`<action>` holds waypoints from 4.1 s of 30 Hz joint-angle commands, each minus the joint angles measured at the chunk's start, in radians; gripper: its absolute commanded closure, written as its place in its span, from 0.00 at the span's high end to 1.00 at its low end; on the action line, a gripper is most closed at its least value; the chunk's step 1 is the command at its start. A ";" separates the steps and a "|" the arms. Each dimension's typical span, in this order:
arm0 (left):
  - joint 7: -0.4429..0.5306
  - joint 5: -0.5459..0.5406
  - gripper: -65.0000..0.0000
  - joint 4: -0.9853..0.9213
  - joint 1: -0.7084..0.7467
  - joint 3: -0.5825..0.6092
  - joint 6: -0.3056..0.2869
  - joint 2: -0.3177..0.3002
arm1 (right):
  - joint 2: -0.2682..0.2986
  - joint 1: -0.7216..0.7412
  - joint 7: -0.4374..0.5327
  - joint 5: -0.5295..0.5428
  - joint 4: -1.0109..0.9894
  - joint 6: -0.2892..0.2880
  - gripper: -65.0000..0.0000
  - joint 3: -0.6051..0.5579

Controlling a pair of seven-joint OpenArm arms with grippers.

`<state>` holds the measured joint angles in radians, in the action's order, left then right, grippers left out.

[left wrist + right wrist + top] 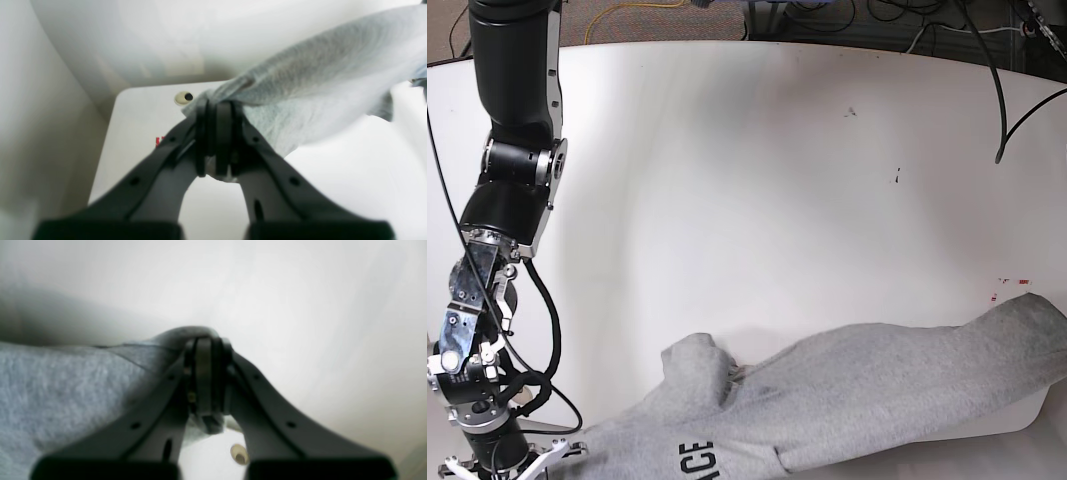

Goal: Layout the t-shirt on the table in an organized manner, then fold the t-shirt properly
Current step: 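Lift the shirt with both grippers and stretch it between them, then lay the stretched shirt flat on the table and open both grippers, then grasp the shirt's hem corners with the right and left grippers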

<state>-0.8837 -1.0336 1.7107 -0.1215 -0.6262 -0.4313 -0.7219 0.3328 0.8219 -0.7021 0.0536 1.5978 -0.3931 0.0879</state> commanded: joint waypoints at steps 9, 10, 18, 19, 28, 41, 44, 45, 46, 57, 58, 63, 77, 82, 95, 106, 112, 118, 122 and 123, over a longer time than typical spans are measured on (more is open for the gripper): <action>0.027 -0.011 0.00 0.009 0.125 -0.011 0.004 0.020 | 0.005 -0.174 0.020 0.002 0.062 0.013 0.00 0.120; 0.027 -0.011 0.00 0.009 0.144 -0.011 0.004 0.029 | 0.005 -0.206 0.020 0.012 0.069 0.012 0.00 0.129; 0.031 0.006 0.00 0.009 0.342 -0.014 0.002 0.064 | 0.005 -0.494 0.022 0.088 0.141 0.012 0.00 0.249; 0.033 0.011 0.00 0.009 0.355 -0.014 0.002 0.069 | 0.005 -0.520 0.023 0.096 0.146 0.012 0.00 0.257; 0.033 0.131 0.00 0.009 0.523 -0.019 -0.137 0.124 | 0.004 -0.807 0.028 0.222 0.172 0.012 0.00 0.342; 0.028 0.396 0.00 0.009 0.649 -0.088 -0.267 0.230 | 0.004 -1.056 0.028 0.314 0.183 0.012 0.00 0.388; 0.028 0.465 0.00 0.005 0.656 -0.094 -0.267 0.242 | -0.016 -1.087 0.028 0.311 0.183 0.012 0.00 0.388; 0.028 0.487 0.00 0.002 0.658 -0.096 -0.267 0.250 | -0.025 -1.096 0.028 0.306 0.184 0.012 0.00 0.390; 0.028 0.513 0.00 0.002 0.659 -0.096 -0.267 0.259 | -0.031 -1.103 0.028 0.305 0.184 0.012 0.00 0.392; 0.028 0.708 0.19 0.009 0.662 -0.103 -0.267 0.310 | -0.077 -1.176 0.028 0.303 0.181 0.016 0.07 0.433; 0.028 0.711 0.22 0.009 0.662 -0.103 -0.267 0.310 | -0.079 -1.177 0.028 0.303 0.183 0.018 0.10 0.433; 0.028 0.717 0.49 0.010 0.662 -0.102 -0.267 0.312 | -0.080 -1.191 0.028 0.305 0.184 0.023 0.39 0.433; 0.028 0.712 0.59 0.021 0.633 -0.134 -0.267 0.310 | -0.111 -1.185 0.026 0.314 0.240 0.016 0.64 0.433; 0.027 0.714 0.59 0.044 0.569 -0.140 -0.267 0.308 | -0.113 -1.165 0.028 0.315 0.275 0.013 0.64 0.430; 0.027 0.718 0.59 -0.050 0.386 -0.059 -0.267 0.308 | -0.100 -0.813 0.022 0.306 0.026 0.012 0.64 0.422; 0.028 0.718 0.59 -0.133 0.291 -0.042 -0.267 0.308 | -0.067 -0.462 0.026 0.303 -0.465 -0.079 0.64 0.421; 0.028 0.718 0.59 -0.131 0.283 -0.044 -0.267 0.308 | -0.045 -0.352 0.078 0.303 -0.690 -0.119 0.64 0.413; 0.027 0.718 0.59 -0.128 0.282 -0.044 -0.267 0.310 | -0.042 -0.299 0.131 0.303 -0.811 -0.135 0.64 0.310; 0.027 0.718 0.59 -0.130 0.282 -0.044 -0.267 0.310 | -0.048 -0.304 0.164 0.305 -0.816 -0.135 0.64 0.257; 0.027 0.718 0.59 -0.130 0.282 -0.044 -0.267 0.310 | -0.050 -0.304 0.169 0.306 -0.816 -0.135 0.64 0.241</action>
<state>-0.8745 -0.3077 1.5650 0.1680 -0.6643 -0.6983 -0.3882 0.2703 0.4847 -0.5640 0.3420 0.7647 -0.5194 0.3431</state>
